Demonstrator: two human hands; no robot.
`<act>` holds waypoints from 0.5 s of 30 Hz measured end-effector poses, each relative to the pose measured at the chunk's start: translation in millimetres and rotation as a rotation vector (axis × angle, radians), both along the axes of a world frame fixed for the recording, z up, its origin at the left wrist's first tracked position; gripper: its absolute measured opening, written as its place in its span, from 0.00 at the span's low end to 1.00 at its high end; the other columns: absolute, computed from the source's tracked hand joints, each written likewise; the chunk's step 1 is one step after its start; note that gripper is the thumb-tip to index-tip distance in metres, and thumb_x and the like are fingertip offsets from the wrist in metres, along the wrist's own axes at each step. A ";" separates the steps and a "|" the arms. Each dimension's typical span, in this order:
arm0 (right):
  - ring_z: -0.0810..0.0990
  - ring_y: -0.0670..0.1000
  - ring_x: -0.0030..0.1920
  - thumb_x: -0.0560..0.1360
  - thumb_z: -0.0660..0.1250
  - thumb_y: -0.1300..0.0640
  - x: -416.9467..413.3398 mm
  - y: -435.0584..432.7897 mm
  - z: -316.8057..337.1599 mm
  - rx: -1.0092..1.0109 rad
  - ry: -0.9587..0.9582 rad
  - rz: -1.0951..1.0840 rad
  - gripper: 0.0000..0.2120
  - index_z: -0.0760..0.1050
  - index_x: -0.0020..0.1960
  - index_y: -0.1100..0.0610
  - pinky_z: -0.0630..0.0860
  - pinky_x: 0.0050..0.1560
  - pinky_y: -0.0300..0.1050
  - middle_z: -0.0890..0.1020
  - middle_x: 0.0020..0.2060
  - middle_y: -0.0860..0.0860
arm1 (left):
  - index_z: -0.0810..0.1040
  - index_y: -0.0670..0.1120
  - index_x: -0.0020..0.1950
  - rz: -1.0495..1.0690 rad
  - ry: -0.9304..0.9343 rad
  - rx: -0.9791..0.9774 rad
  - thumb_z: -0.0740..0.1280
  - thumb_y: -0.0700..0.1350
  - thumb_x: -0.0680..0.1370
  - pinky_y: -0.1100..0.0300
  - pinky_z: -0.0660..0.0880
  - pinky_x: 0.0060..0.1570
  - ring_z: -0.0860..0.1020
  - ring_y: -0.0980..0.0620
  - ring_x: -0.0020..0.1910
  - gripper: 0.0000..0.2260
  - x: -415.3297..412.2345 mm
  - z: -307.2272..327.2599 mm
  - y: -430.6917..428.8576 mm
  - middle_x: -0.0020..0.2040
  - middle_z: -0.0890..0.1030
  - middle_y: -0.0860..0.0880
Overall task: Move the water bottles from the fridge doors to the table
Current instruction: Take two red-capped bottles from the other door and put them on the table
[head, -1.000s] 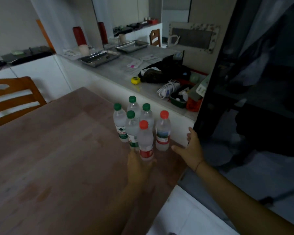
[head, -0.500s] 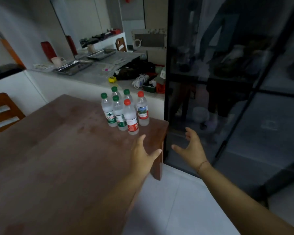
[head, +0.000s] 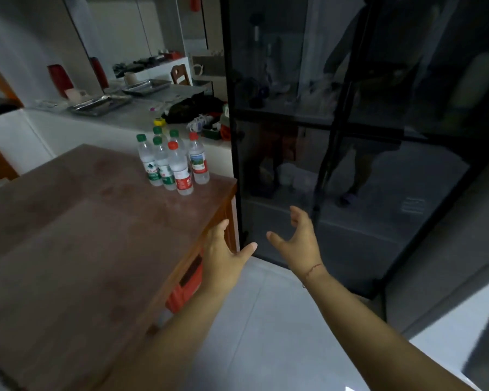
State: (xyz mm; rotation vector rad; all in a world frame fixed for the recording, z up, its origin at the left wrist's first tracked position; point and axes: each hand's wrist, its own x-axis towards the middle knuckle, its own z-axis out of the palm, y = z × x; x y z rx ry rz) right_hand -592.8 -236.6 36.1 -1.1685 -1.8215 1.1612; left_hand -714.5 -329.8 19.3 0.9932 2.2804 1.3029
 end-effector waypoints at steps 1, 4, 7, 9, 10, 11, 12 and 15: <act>0.64 0.50 0.71 0.71 0.72 0.56 10.5 -7.9 0.1 -0.007 0.015 -0.002 0.36 0.59 0.73 0.51 0.66 0.71 0.51 0.65 0.72 0.50 | 0.62 0.50 0.75 0.006 0.003 0.005 0.74 0.53 0.71 0.49 0.66 0.70 0.64 0.49 0.74 0.36 13.4 0.8 -8.8 0.75 0.65 0.49; 0.64 0.50 0.71 0.72 0.72 0.57 37.9 -32.9 2.7 -0.026 0.056 0.000 0.34 0.59 0.73 0.52 0.66 0.71 0.50 0.65 0.71 0.51 | 0.62 0.50 0.75 0.017 0.013 0.027 0.74 0.53 0.71 0.50 0.65 0.71 0.63 0.48 0.75 0.36 48.9 5.3 -38.1 0.76 0.63 0.49; 0.65 0.50 0.71 0.73 0.71 0.58 60.8 -57.7 7.4 -0.021 0.083 -0.004 0.32 0.60 0.72 0.53 0.66 0.70 0.47 0.65 0.71 0.51 | 0.62 0.50 0.75 0.037 0.032 0.046 0.74 0.53 0.71 0.54 0.65 0.69 0.64 0.49 0.74 0.36 75.5 11.9 -66.3 0.76 0.64 0.49; 0.65 0.51 0.71 0.73 0.71 0.58 76.2 -74.1 12.0 -0.005 0.102 -0.005 0.32 0.61 0.72 0.53 0.66 0.69 0.47 0.66 0.70 0.51 | 0.61 0.50 0.75 0.042 0.059 0.049 0.73 0.53 0.72 0.57 0.64 0.66 0.64 0.49 0.74 0.36 91.6 19.0 -84.1 0.75 0.64 0.49; 0.66 0.50 0.70 0.73 0.71 0.58 84.8 -82.3 14.7 0.004 0.110 -0.005 0.32 0.61 0.72 0.53 0.67 0.69 0.47 0.66 0.70 0.51 | 0.62 0.51 0.75 0.044 0.075 0.052 0.73 0.54 0.72 0.58 0.64 0.65 0.65 0.50 0.73 0.35 99.9 23.2 -92.4 0.75 0.65 0.50; 0.66 0.50 0.70 0.73 0.71 0.58 93.9 -89.9 16.8 0.015 0.117 -0.007 0.32 0.61 0.72 0.54 0.67 0.70 0.48 0.66 0.70 0.51 | 0.62 0.51 0.75 0.046 0.089 0.055 0.73 0.54 0.72 0.58 0.64 0.65 0.65 0.50 0.73 0.35 107.8 27.0 -100.5 0.75 0.65 0.50; 0.66 0.50 0.70 0.73 0.71 0.58 103.6 -97.3 18.6 0.026 0.123 -0.010 0.32 0.61 0.72 0.54 0.67 0.70 0.49 0.66 0.70 0.51 | 0.62 0.51 0.75 0.045 0.098 0.061 0.73 0.54 0.72 0.57 0.64 0.66 0.65 0.50 0.73 0.35 115.8 30.1 -108.2 0.75 0.66 0.50; 0.66 0.50 0.70 0.73 0.71 0.58 137.4 -120.1 22.7 0.063 0.133 -0.026 0.32 0.61 0.72 0.54 0.66 0.70 0.47 0.67 0.70 0.50 | 0.62 0.51 0.74 0.027 0.112 0.079 0.73 0.54 0.72 0.57 0.64 0.67 0.65 0.50 0.73 0.34 143.6 37.5 -133.6 0.74 0.66 0.50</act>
